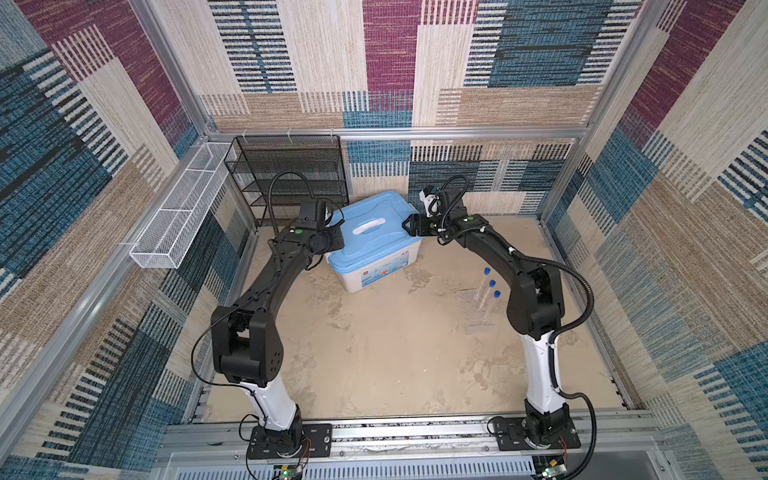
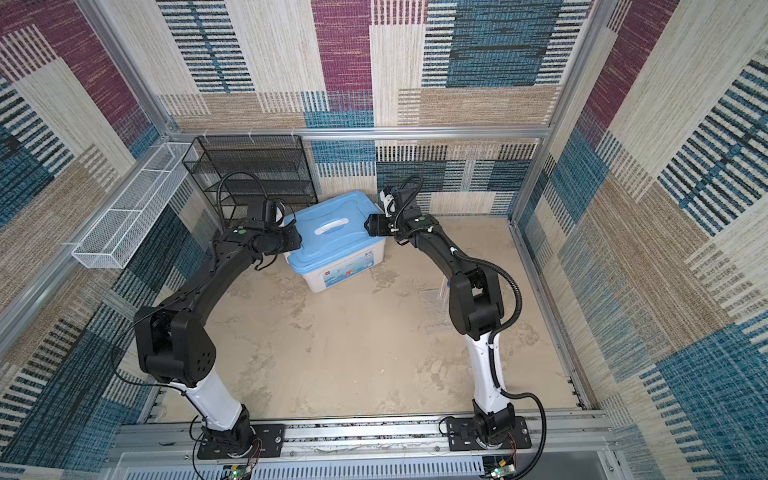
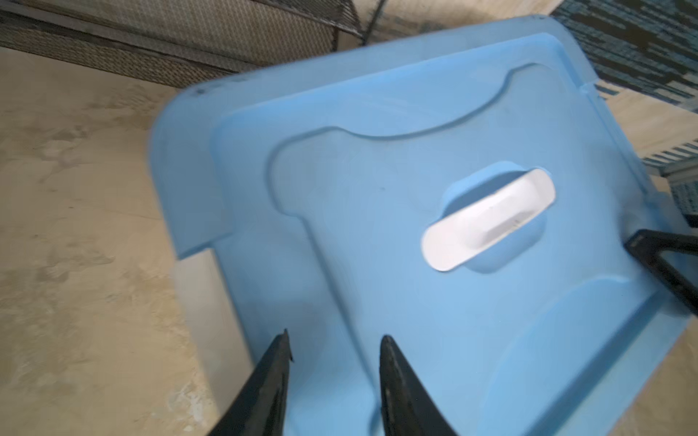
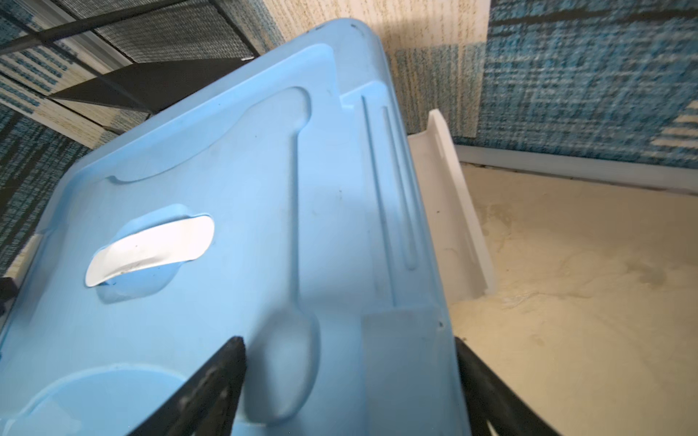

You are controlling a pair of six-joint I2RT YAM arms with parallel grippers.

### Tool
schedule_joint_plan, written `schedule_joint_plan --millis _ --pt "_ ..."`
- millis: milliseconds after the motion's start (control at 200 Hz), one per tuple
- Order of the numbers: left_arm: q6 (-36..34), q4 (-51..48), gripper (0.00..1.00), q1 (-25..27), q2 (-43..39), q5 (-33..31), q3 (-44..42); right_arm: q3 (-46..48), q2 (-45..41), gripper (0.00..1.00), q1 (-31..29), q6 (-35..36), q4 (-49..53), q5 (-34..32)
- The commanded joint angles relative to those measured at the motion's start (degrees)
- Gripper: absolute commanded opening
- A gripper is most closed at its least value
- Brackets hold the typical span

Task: Organize the chemistry lab equipment

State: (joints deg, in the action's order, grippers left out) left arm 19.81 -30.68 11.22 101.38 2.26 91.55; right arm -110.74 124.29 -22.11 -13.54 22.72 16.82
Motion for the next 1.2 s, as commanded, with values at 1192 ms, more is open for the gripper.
schedule_joint_plan --millis 1192 --pt "0.23 0.86 0.43 0.64 -4.82 4.22 -8.40 17.51 -12.49 0.99 1.72 -12.01 -10.18 10.83"
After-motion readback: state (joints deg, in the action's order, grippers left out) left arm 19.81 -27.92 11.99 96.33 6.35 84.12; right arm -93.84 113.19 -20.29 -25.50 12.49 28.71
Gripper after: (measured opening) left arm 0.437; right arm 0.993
